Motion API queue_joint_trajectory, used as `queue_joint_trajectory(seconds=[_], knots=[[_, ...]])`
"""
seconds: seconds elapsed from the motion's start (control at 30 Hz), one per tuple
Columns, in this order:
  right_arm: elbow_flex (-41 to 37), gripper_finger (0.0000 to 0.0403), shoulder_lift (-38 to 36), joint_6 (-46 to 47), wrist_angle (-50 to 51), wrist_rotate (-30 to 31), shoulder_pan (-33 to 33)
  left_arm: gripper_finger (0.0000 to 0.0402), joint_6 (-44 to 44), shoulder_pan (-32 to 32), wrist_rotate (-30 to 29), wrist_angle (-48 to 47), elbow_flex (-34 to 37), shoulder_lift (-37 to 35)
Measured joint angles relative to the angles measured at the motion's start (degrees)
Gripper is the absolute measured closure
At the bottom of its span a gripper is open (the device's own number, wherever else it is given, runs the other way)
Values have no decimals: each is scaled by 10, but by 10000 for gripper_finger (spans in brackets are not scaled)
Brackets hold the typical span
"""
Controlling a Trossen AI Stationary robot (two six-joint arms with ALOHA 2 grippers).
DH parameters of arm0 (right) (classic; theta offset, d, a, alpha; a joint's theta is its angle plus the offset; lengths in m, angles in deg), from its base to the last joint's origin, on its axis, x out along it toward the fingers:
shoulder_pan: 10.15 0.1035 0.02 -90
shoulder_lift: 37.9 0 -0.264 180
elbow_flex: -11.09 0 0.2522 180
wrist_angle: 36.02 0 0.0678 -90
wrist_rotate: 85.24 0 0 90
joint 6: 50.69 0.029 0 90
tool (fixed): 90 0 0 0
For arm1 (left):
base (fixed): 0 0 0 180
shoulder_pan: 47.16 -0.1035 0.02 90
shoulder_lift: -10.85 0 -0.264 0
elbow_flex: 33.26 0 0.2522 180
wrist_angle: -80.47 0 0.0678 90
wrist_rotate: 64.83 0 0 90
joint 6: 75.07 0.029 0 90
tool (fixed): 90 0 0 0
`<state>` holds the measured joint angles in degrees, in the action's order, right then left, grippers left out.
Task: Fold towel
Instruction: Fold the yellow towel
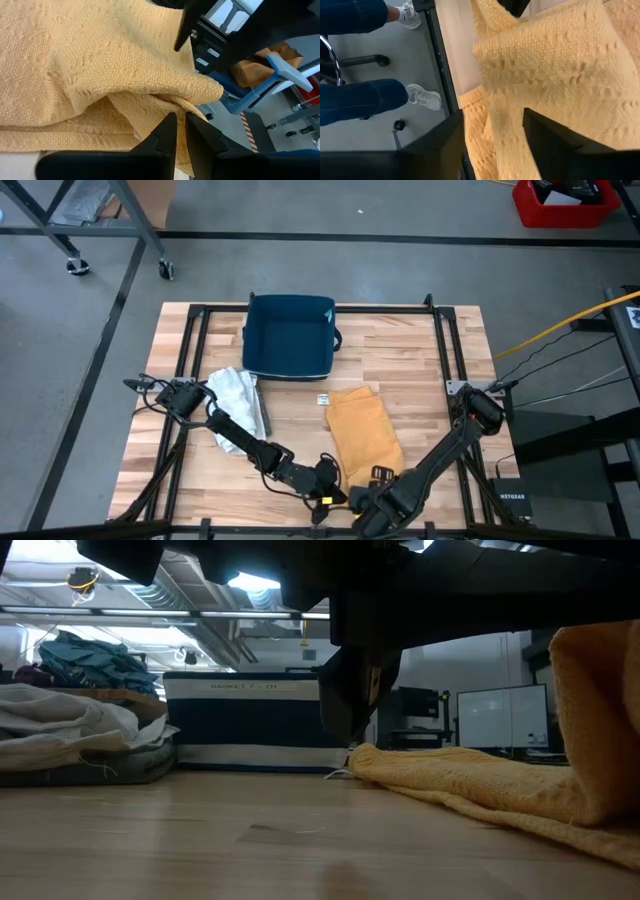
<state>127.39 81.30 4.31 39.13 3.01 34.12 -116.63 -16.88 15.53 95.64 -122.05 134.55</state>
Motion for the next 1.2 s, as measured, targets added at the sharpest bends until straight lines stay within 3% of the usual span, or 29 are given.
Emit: queue_joint_trajectory(seconds=[0.13, 0.27, 1.2], knots=[[0, 153, 0, 0, -1, 2, -2, 370, 0, 0, 0, 0, 0, 0], [0, 134, 1, -1, -6, 11, 0, 370, -10, 0, 0, 2, 0, 0], [0, 144, 38, 3, 47, 41, 0, 370, -26, 1, -1, 4, 0, 0]])
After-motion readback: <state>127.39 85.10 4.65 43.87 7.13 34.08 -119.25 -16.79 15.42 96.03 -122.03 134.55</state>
